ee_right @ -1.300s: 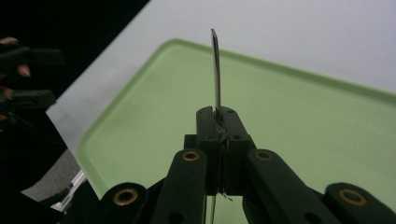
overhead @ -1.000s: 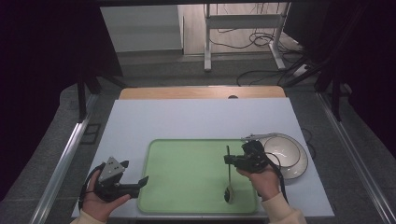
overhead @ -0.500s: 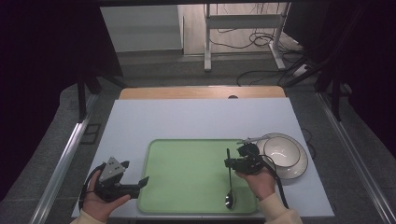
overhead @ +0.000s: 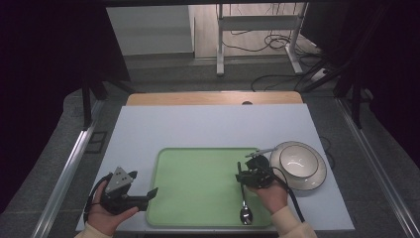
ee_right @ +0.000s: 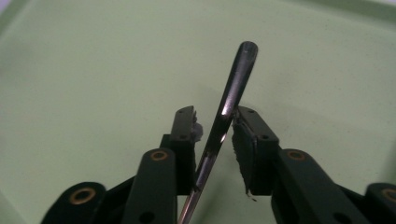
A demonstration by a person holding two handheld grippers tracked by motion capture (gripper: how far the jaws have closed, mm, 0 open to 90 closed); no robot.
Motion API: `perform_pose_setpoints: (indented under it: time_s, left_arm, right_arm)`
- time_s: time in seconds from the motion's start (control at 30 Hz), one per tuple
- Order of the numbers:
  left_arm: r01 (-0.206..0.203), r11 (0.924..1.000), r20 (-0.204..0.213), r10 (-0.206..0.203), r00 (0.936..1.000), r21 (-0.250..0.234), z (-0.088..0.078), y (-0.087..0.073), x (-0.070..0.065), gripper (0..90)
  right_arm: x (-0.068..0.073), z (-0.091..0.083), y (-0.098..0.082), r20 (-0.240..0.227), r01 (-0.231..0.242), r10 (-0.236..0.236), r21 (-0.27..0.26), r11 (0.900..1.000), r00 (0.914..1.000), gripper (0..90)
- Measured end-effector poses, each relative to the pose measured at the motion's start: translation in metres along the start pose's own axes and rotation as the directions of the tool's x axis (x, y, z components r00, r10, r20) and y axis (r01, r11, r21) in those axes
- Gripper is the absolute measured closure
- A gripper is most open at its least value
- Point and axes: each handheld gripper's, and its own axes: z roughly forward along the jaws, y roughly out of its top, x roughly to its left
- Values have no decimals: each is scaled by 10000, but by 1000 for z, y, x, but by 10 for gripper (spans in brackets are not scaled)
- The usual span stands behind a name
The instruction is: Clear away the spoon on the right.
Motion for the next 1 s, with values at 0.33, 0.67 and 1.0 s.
perform_pose_setpoints:
  time_s: [0.33,0.67,1.0]
  left_arm:
    - [-19,10000,16,19,10000,10,0,0,0,125]
    - [-41,10000,26,41,10000,9,0,0,0,125]
    - [-53,10000,53,53,10000,13,1,0,0,124]
  right_arm:
    - [5,4,1,334,503,-504,51,9987,9982,347]
    - [16,0,7,715,1384,-1360,-300,9899,9881,142]
    - [12,-3,10,730,1349,-1302,-645,9888,9888,91]
